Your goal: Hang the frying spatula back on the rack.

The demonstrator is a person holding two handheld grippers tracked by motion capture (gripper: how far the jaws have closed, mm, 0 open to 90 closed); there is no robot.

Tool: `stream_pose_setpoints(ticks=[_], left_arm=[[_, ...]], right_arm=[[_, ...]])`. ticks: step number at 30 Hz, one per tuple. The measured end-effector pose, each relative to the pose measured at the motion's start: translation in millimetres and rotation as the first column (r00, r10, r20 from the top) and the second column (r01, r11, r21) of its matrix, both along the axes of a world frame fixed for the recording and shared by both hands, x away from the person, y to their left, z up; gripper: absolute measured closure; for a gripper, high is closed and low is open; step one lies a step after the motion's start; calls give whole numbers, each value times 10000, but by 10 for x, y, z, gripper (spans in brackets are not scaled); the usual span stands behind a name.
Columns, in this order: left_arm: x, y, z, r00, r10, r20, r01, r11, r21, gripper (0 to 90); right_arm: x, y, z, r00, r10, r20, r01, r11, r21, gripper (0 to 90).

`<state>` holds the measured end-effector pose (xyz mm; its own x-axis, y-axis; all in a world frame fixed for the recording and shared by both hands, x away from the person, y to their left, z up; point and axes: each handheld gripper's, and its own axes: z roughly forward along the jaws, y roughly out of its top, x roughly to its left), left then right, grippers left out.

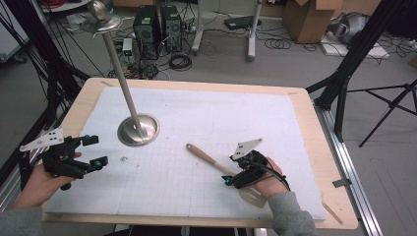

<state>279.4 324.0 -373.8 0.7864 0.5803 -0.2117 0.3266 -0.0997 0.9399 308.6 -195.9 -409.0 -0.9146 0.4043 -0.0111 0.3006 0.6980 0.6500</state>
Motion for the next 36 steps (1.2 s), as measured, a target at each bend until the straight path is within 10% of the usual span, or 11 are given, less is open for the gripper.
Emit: stream_pose_setpoints(ticks=[36], left_arm=[[-2, 18, -11, 10000, 38, -34, -38, 10000, -1, 18]], right_arm=[[36, 134, -89, 9988, -56, -491, -24, 9870, -1610, 472]])
